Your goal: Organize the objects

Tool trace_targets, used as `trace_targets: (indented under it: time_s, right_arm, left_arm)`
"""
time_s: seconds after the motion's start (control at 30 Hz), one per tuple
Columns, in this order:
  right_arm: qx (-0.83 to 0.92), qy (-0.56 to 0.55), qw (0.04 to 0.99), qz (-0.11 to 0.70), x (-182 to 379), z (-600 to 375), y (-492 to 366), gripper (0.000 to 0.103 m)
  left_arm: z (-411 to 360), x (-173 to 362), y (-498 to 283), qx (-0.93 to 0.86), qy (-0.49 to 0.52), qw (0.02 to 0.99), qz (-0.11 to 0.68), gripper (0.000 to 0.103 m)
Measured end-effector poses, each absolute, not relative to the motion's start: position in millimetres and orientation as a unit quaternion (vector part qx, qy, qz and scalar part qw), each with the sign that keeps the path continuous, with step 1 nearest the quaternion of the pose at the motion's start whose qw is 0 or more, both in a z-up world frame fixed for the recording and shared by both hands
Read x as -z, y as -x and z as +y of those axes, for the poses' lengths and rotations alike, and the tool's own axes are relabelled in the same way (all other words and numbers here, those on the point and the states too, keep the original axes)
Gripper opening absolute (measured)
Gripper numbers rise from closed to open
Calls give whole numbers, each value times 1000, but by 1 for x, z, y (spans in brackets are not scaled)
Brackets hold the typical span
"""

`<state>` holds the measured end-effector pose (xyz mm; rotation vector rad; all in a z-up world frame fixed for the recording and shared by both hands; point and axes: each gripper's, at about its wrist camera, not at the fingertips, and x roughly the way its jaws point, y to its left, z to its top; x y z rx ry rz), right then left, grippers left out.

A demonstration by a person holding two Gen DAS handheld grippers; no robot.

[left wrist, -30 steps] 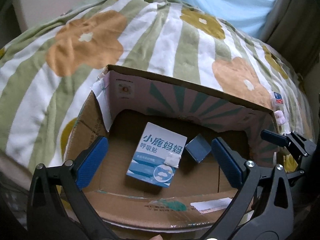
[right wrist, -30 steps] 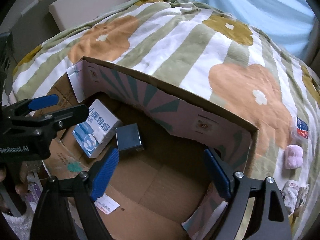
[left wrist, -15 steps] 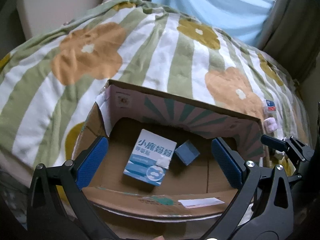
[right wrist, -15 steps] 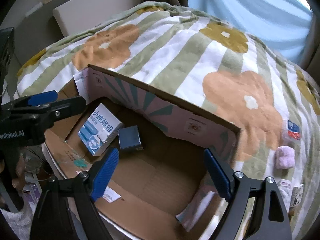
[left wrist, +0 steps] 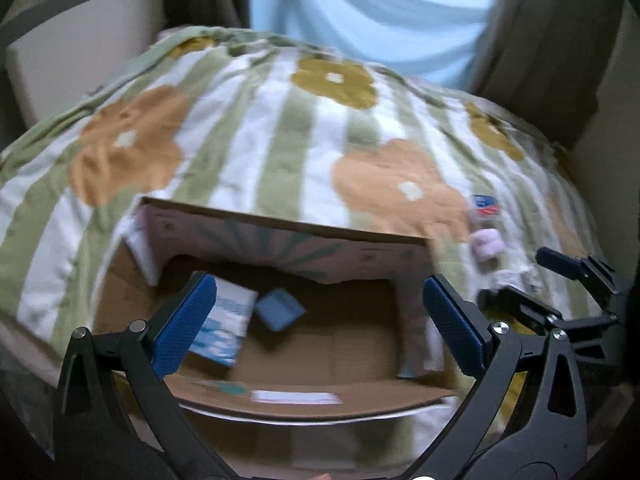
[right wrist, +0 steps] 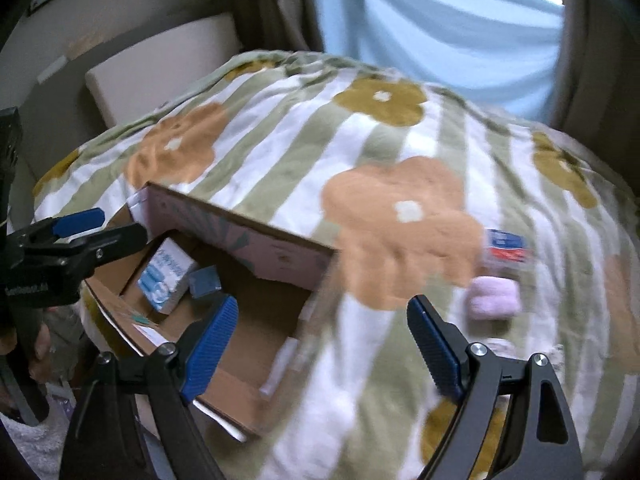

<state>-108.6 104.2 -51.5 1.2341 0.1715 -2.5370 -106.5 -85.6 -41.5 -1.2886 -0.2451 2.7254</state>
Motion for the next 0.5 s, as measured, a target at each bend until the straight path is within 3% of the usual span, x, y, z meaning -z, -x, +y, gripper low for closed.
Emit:
trace_targets:
  time_s: [0.5]
  right_arm:
    - [905,-417,74,40,28,252,93,84]
  left_arm:
    - [73,32,102,-892,428,144,-21,103]
